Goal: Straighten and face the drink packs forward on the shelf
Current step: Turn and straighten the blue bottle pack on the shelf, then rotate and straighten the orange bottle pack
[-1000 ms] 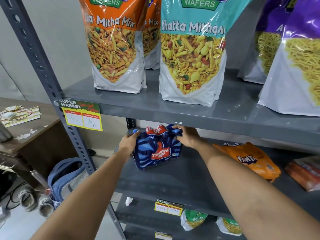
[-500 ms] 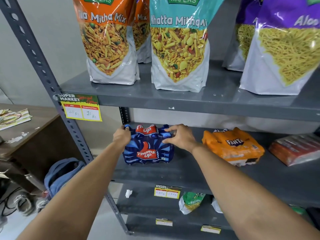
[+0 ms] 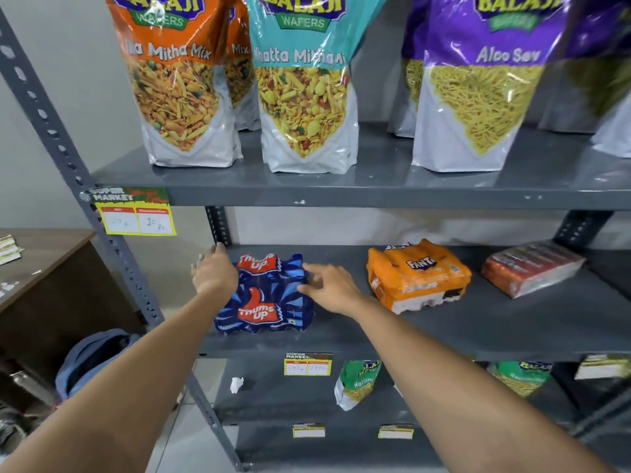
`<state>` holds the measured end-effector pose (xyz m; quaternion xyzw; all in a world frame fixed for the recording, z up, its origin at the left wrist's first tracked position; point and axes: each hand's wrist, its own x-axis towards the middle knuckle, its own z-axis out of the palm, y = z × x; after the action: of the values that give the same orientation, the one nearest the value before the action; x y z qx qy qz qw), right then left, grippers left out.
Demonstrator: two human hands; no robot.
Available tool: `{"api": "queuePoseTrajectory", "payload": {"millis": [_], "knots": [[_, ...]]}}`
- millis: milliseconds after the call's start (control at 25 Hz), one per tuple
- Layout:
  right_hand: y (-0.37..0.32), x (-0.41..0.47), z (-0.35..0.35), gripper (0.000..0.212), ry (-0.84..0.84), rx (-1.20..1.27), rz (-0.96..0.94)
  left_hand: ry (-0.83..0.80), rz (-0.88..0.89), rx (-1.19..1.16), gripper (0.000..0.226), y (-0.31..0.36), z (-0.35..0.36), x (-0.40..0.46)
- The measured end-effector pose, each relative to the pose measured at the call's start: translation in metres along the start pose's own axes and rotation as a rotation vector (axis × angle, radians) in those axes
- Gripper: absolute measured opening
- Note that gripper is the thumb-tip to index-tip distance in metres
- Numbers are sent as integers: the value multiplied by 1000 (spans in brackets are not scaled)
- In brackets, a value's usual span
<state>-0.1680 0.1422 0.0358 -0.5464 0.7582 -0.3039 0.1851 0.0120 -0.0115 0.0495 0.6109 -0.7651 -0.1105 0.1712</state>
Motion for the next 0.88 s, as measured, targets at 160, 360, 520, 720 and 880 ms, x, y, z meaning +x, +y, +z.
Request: {"api": "queuePoseTrajectory", "payload": {"millis": [160, 360, 520, 720, 880], "knots": [[46, -6, -33, 63, -61, -104, 70, -101, 125, 150, 62, 58, 22, -19], [142, -9, -117, 35, 48, -256, 208, -233, 86, 363, 74, 141, 56, -37], [217, -18, -169, 42, 143, -234, 282, -303, 141, 234, 64, 206, 101, -54], [258, -9, -189, 41, 105, 8, 333, -495, -88, -549, 63, 262, 147, -85], [278, -6, -195, 45, 70, 258, 480, -526, -171, -591, 69, 267, 155, -85]]}}
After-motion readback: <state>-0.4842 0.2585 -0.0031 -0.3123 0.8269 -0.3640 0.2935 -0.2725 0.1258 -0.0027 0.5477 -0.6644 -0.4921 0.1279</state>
